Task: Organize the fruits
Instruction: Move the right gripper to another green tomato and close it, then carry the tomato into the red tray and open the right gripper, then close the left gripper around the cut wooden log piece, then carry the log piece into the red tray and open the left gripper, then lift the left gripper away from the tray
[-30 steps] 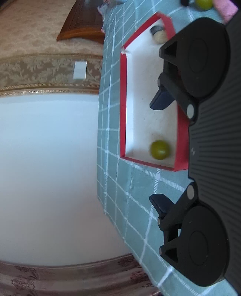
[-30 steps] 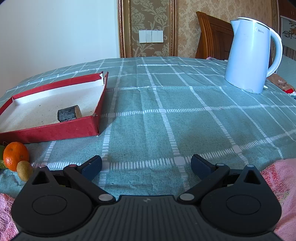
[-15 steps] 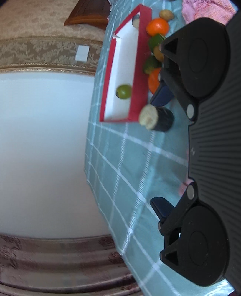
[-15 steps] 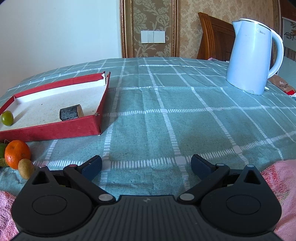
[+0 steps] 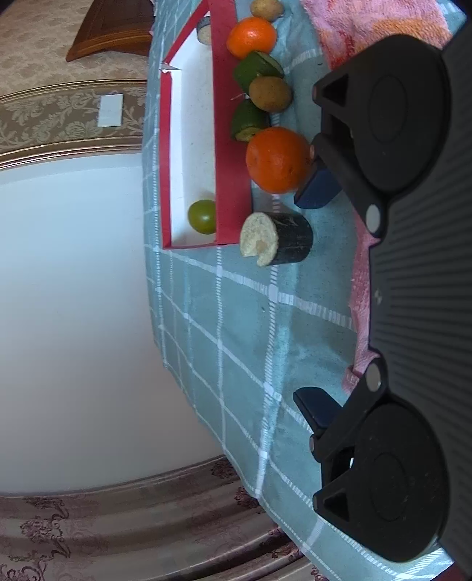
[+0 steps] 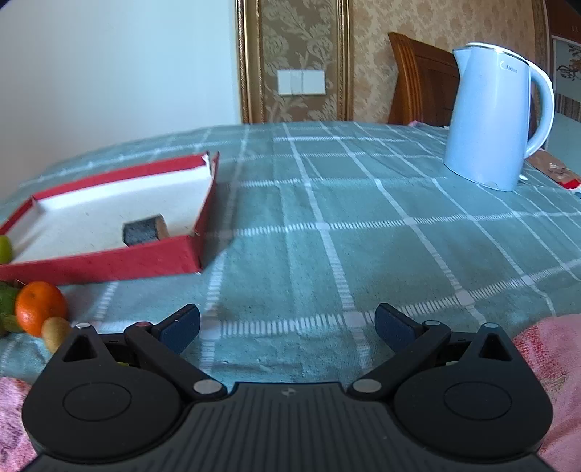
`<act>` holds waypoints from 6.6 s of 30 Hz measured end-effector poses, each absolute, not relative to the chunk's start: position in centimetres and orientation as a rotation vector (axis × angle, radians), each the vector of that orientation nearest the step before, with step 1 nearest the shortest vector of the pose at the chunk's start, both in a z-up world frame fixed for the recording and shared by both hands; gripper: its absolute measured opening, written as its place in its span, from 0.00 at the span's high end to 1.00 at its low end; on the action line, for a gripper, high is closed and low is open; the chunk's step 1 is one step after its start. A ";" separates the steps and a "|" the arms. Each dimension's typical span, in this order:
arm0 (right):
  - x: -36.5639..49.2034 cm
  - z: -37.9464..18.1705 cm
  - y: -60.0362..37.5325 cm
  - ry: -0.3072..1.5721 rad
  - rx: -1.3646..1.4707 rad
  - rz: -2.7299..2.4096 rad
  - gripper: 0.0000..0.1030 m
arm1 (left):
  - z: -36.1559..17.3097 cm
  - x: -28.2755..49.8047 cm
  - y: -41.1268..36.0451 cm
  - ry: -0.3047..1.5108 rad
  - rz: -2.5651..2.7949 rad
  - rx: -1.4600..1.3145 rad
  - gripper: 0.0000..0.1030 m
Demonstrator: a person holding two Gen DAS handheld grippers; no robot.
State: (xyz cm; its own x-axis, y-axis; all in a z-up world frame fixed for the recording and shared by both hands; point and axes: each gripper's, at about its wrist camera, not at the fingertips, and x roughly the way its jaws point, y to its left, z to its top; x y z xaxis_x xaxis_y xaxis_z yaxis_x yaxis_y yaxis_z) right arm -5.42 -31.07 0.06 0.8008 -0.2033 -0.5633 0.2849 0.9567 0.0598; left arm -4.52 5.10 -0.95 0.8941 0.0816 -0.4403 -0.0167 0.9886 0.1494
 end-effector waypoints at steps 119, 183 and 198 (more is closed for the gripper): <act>-3.4 0.1 -31.5 0.584 0.213 -0.187 0.26 | 1.1 -5.3 5.7 0.383 -0.023 0.095 0.00; -3.9 0.1 -32.4 0.572 0.261 -0.160 0.23 | 4.3 3.4 0.6 0.444 -0.116 0.078 0.20; -5.0 0.8 -30.6 0.496 0.219 -0.046 0.22 | 1.7 -0.9 8.7 0.449 0.154 -0.071 0.00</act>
